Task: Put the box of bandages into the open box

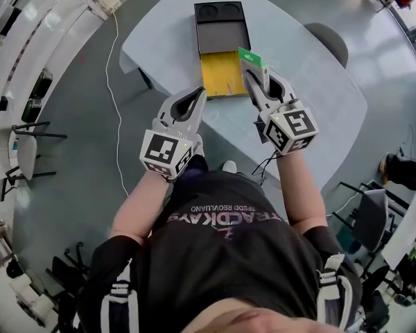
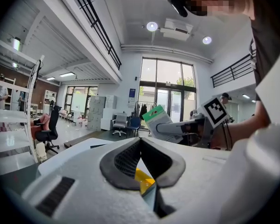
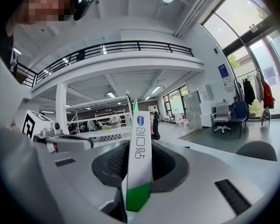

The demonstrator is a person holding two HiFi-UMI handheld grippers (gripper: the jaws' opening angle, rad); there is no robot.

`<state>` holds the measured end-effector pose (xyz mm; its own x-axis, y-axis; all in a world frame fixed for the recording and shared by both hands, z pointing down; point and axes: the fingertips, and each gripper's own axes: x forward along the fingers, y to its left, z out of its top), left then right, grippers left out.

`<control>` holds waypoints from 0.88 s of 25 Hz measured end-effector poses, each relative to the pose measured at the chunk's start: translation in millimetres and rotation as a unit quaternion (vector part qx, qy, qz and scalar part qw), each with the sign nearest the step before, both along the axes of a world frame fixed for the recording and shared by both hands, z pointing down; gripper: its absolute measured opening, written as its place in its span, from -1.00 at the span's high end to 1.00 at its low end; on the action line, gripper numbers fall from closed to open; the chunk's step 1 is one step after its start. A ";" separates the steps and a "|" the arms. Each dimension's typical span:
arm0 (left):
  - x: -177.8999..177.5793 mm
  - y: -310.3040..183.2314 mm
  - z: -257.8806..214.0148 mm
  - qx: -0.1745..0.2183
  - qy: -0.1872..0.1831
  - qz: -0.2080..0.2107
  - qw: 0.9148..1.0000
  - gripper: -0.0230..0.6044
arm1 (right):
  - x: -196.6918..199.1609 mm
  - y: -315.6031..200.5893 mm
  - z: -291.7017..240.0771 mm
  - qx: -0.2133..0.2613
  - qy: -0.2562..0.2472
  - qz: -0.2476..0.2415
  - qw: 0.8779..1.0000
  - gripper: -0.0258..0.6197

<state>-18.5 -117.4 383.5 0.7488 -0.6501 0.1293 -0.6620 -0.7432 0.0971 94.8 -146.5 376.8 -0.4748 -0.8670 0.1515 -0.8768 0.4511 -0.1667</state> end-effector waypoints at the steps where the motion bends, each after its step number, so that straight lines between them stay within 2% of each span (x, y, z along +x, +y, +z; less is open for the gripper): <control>1: -0.7 -4.8 3.5 -0.003 0.001 0.003 1.000 0.87 | -0.8 -5.5 5.2 -0.006 0.003 0.002 1.000 0.64; 9: -0.8 -32.6 29.5 -0.002 0.003 0.030 1.000 0.87 | -9.2 -47.8 64.3 -0.073 0.032 -0.002 0.997 0.64; 14: 0.0 -40.1 52.7 -0.037 0.012 0.041 0.998 0.87 | -7.6 -64.6 103.1 -0.124 0.042 -0.001 0.991 0.64; 22: -7.2 -54.2 88.9 -0.059 0.003 0.061 0.996 0.87 | -19.0 -87.9 181.4 -0.201 0.085 -0.032 0.975 0.64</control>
<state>-25.7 -171.7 472.4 0.8226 -0.5343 0.1946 -0.5661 -0.8018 0.1917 75.9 -234.5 558.2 -0.4644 -0.6909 0.5540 -0.8793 0.4346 -0.1950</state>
